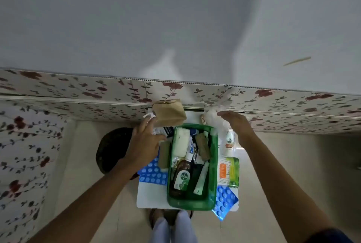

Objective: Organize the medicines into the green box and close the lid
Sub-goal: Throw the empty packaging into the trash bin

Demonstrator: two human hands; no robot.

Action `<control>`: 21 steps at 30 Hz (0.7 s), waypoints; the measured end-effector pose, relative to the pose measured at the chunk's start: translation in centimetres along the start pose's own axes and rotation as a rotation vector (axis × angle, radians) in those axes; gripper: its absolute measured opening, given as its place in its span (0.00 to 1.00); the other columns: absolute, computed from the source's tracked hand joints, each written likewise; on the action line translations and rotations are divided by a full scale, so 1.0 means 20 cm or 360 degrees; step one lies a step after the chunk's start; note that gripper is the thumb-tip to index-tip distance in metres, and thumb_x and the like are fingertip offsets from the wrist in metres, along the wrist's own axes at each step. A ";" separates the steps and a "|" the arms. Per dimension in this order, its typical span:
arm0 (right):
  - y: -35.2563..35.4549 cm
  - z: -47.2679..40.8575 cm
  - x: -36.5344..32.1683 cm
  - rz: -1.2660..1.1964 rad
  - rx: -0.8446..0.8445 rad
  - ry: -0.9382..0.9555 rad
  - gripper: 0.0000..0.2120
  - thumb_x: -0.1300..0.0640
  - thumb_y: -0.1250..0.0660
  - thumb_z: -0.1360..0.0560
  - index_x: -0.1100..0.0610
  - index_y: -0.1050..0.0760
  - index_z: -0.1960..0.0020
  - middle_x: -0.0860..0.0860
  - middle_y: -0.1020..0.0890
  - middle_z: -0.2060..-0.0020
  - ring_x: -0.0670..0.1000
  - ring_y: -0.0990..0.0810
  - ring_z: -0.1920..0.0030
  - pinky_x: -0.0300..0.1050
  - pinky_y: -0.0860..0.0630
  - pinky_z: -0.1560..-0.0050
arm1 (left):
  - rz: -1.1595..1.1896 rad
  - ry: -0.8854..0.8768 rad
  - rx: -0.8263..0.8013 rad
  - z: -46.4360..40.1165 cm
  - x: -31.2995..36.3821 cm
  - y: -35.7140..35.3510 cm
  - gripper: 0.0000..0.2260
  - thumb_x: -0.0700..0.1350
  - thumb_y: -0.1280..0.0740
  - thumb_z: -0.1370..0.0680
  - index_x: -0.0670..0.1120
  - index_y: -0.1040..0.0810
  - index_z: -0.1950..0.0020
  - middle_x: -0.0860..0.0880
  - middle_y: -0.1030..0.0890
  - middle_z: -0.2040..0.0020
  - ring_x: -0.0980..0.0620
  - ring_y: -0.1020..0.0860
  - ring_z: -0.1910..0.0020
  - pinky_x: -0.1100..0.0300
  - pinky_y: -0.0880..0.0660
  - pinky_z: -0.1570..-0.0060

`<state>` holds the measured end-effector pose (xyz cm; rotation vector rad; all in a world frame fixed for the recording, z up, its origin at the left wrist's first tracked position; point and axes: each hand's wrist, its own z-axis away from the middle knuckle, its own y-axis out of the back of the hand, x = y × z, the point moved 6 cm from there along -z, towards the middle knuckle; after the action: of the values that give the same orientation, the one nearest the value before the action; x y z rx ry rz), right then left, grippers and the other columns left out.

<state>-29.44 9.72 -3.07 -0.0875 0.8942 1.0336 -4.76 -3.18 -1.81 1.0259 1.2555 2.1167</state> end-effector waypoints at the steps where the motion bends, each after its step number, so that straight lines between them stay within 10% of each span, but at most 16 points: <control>1: -0.02 -0.05 0.01 0.0033 -0.0088 -0.0046 0.13 0.53 0.34 0.27 0.55 0.23 0.43 0.55 0.23 0.39 0.50 0.26 0.46 0.42 0.31 0.51 | -0.0124 -0.0029 -0.0062 -0.04 -0.01 -0.04 0.13 0.40 0.35 0.26 0.53 0.20 0.44 0.42 0.39 0.25 0.40 0.48 0.24 0.42 0.36 0.37; 8: -0.07 -0.22 0.05 0.0454 -0.0024 -0.0019 0.14 0.56 0.36 0.26 0.57 0.23 0.42 0.55 0.21 0.40 0.56 0.24 0.40 0.38 0.29 0.55 | -0.0083 0.0017 0.0127 -0.19 -0.01 -0.10 0.18 0.37 0.36 0.26 0.47 0.25 0.37 0.46 0.26 0.32 0.45 0.38 0.27 0.43 0.42 0.34; 11: 0.01 -0.09 -0.05 0.0473 0.0404 0.0326 0.10 0.58 0.37 0.26 0.52 0.20 0.48 0.51 0.16 0.48 0.51 0.20 0.48 0.43 0.28 0.49 | 0.0306 0.0092 0.0552 -0.13 -0.03 0.03 0.14 0.31 0.36 0.29 0.41 0.19 0.47 0.40 0.16 0.52 0.43 0.21 0.48 0.52 0.30 0.48; 14: -0.01 0.14 -0.15 0.0225 0.0516 0.0555 0.09 0.61 0.34 0.28 0.48 0.21 0.52 0.48 0.16 0.57 0.49 0.19 0.55 0.44 0.25 0.50 | 0.0883 0.0393 0.0784 0.02 -0.11 0.12 0.13 0.31 0.36 0.27 0.43 0.18 0.47 0.48 0.18 0.62 0.65 0.25 0.70 0.74 0.32 0.66; 19: -0.31 0.46 -0.33 0.0331 0.0363 0.0977 0.13 0.62 0.33 0.29 0.44 0.24 0.52 0.44 0.19 0.60 0.38 0.25 0.64 0.28 0.32 0.63 | 0.1796 0.0812 0.1016 0.35 -0.32 0.10 0.18 0.34 0.33 0.26 0.56 0.22 0.44 0.39 0.20 0.45 0.43 0.23 0.59 0.59 0.26 0.55; 21: -0.59 0.54 -0.35 0.0463 0.0146 0.1096 0.12 0.61 0.34 0.27 0.50 0.23 0.46 0.51 0.18 0.50 0.45 0.22 0.57 0.27 0.34 0.59 | 0.2089 0.0872 0.1136 0.51 -0.43 0.09 0.23 0.33 0.32 0.27 0.58 0.25 0.42 0.46 0.22 0.40 0.52 0.22 0.55 0.62 0.24 0.58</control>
<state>-15.36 3.40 4.78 -0.2516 1.6134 1.2537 8.47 -4.62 -0.28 2.0737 2.0138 3.1026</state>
